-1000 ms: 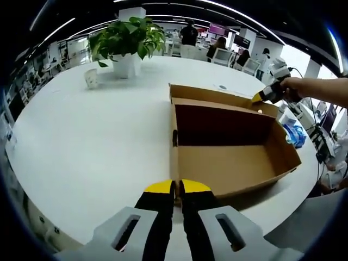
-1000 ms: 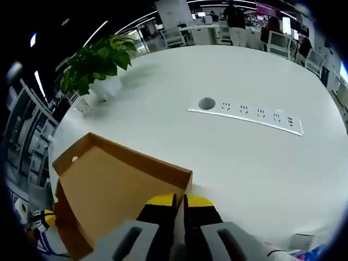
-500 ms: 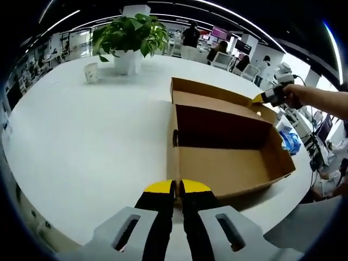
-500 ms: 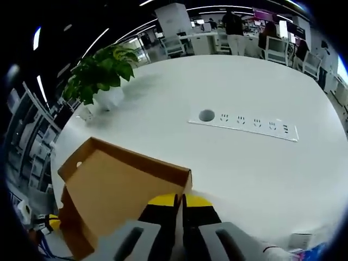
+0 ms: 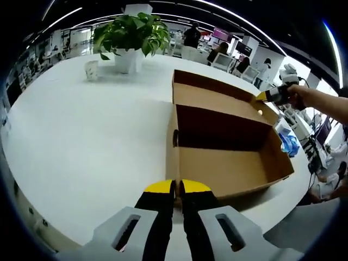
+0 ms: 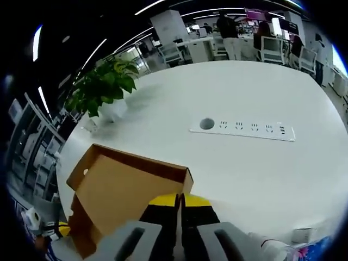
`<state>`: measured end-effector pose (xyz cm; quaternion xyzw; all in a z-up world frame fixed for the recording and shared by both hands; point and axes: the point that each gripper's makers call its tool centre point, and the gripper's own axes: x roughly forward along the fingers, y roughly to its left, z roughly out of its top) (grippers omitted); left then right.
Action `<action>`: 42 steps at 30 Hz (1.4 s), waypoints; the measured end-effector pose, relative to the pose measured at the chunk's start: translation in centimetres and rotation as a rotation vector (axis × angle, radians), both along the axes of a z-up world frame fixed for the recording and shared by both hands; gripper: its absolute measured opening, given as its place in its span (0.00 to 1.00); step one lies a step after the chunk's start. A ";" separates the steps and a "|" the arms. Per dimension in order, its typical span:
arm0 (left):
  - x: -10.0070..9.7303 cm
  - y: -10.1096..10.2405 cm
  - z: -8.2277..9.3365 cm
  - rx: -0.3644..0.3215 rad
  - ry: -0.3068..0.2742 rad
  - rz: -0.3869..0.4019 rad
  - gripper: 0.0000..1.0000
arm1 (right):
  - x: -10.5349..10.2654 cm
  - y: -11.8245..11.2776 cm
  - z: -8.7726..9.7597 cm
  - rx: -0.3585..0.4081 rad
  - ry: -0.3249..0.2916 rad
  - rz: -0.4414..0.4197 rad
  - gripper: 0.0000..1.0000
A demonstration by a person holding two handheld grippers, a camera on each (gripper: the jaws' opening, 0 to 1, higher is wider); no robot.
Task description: Operate the shoe box by opening the lid, removing the specified soft item, and placing it in the target area until the item is outside and the box remains undamaged.
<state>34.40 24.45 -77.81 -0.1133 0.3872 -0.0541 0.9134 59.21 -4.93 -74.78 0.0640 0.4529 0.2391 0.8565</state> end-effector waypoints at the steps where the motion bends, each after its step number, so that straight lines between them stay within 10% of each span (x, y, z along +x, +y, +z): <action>1: 0.0 0.0 0.0 -0.003 -0.001 0.001 0.01 | 0.0 0.1 0.2 0.004 -0.006 0.000 0.00; 42: -0.8 -1.2 0.8 -0.028 -0.016 -0.006 0.02 | -4.0 0.4 8.3 0.100 -0.202 0.061 0.00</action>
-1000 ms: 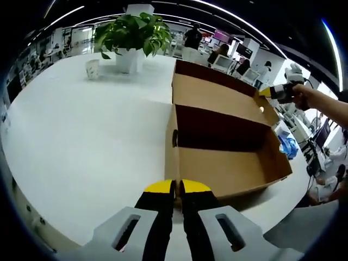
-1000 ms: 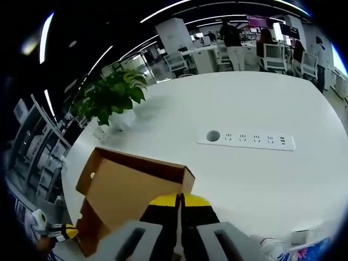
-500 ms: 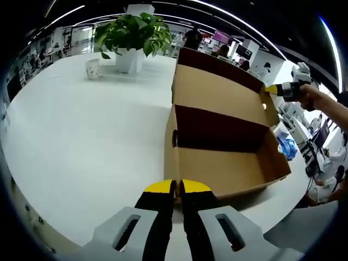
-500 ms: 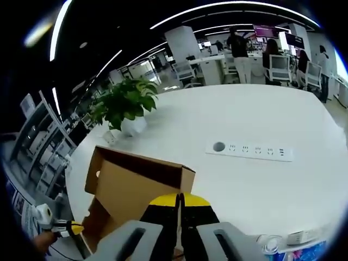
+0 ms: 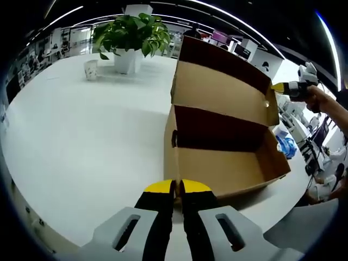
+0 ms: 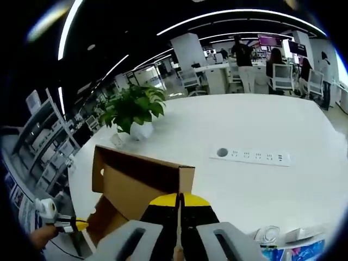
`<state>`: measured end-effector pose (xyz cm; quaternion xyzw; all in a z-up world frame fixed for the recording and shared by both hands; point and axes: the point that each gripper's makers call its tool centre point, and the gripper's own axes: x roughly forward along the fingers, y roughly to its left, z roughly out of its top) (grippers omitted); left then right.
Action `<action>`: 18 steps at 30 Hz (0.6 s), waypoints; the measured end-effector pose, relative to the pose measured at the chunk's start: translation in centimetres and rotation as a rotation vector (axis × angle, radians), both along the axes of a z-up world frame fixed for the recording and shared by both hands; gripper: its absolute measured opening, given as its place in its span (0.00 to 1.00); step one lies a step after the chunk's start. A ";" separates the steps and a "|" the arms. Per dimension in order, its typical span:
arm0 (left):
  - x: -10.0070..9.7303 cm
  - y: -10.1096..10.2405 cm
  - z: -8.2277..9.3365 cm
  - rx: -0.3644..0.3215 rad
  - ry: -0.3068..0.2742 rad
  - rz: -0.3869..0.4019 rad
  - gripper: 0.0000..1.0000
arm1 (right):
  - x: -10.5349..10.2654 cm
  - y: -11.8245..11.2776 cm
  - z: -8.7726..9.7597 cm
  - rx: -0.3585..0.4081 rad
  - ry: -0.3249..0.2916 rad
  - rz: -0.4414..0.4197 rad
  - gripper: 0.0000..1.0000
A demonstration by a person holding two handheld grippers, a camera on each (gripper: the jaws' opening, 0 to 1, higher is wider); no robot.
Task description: Operate the shoe box by opening the lid, removing the specified soft item, and placing it in the target area until the item is outside and the box remains undamaged.
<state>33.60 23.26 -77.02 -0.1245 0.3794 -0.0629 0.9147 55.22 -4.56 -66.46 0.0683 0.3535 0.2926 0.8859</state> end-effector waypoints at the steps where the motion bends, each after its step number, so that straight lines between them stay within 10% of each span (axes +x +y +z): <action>1: 0.0 -0.1 0.1 -0.001 0.000 -0.001 0.02 | -0.3 0.0 0.2 0.001 -0.005 0.003 0.00; 18: -0.1 -0.1 0.3 0.014 -0.001 -0.026 0.02 | -3.0 -0.1 1.6 -0.011 -0.102 -0.001 0.00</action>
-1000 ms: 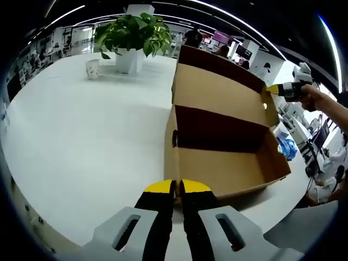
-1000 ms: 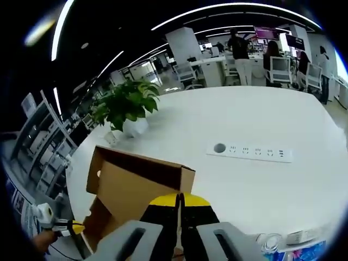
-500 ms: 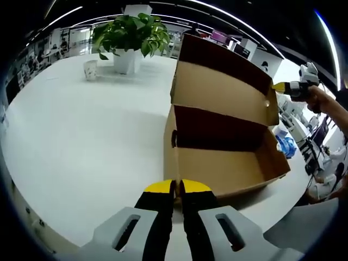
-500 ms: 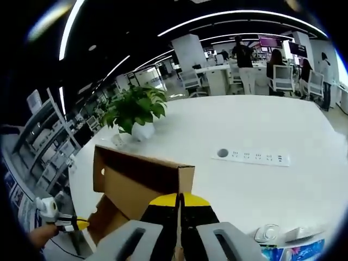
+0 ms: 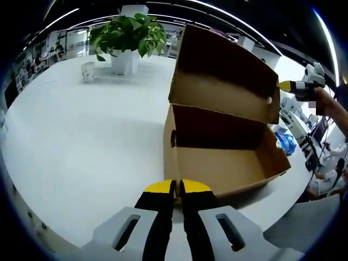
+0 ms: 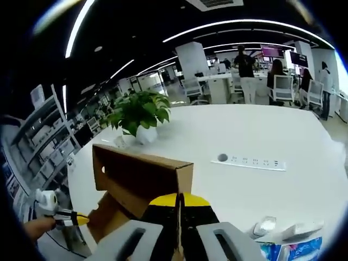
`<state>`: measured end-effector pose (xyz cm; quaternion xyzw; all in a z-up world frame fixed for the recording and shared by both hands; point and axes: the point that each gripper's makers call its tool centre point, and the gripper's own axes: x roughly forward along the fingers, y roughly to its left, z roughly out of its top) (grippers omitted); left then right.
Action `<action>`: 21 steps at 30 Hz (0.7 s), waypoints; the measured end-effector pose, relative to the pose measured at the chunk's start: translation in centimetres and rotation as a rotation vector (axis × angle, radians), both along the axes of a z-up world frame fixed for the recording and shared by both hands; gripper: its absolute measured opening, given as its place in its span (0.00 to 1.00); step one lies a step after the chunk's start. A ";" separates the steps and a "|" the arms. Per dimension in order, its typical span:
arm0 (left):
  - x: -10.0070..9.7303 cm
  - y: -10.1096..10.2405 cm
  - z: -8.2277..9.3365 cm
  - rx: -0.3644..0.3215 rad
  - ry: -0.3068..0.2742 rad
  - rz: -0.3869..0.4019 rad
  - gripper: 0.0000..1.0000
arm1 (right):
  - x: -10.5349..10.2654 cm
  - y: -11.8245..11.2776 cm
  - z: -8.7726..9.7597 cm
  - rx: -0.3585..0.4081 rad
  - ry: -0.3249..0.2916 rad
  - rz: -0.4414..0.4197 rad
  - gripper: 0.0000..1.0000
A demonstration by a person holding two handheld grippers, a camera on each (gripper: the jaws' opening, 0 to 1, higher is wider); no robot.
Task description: Operate the shoe box by opening the lid, removing the specified soft item, and placing it in the target area until the item is outside and the box remains undamaged.
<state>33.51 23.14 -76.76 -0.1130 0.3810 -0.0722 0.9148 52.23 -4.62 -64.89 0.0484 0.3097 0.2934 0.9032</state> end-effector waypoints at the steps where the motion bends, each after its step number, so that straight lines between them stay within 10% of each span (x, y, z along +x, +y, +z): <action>1: 0.0 0.0 0.0 0.002 0.000 -0.001 0.02 | -0.2 0.0 0.1 0.001 -0.009 -0.002 0.00; 21: 0.2 0.5 -0.2 0.007 -0.008 -0.007 0.02 | -5.2 -0.6 1.0 0.032 -0.099 -0.005 0.00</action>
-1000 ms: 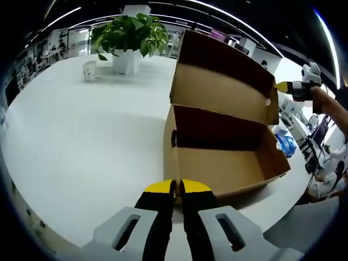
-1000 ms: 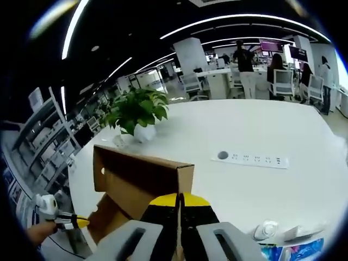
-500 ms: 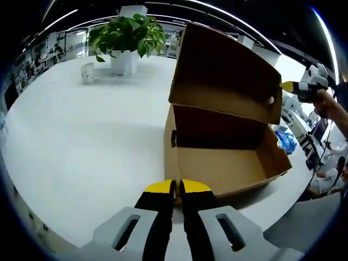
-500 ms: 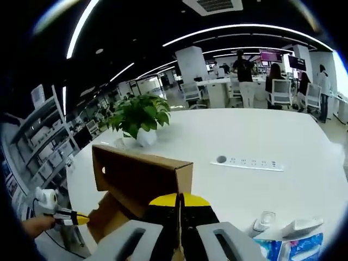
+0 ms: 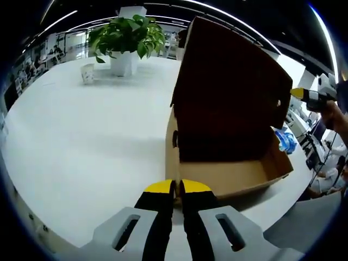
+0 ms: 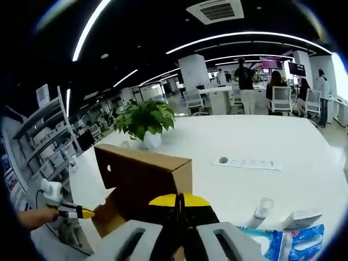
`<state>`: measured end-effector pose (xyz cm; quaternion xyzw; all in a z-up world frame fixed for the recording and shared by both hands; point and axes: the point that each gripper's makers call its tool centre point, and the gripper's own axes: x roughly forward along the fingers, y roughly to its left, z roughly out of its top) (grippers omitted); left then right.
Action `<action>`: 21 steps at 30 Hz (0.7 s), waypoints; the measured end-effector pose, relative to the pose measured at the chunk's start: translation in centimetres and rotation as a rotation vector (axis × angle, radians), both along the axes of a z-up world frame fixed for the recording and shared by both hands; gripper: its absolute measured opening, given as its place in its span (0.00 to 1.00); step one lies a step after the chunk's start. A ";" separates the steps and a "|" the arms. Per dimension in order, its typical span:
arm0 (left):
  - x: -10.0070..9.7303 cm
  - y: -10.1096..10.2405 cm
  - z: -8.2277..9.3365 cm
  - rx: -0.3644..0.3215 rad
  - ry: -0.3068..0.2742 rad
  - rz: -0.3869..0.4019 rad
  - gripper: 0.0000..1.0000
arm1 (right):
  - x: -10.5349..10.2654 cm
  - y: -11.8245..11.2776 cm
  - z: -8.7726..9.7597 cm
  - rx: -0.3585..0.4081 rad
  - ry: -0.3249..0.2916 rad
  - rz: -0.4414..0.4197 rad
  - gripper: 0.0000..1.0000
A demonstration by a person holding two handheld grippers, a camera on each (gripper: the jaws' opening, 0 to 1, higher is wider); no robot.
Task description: Operate the shoe box by opening the lid, removing the specified soft item, and placing it in the target area until the item is outside and the box remains undamaged.
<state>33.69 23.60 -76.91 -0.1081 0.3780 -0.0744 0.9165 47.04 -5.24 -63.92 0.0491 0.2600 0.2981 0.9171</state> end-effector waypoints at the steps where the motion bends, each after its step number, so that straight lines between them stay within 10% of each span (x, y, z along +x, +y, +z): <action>1: 0.0 0.0 0.0 0.001 -0.001 -0.001 0.02 | -0.2 0.0 0.0 -0.009 -0.010 0.006 0.00; 21: -0.1 -0.1 -0.1 0.014 -0.005 -0.014 0.03 | -4.1 -0.1 -0.8 0.048 -0.011 0.002 0.00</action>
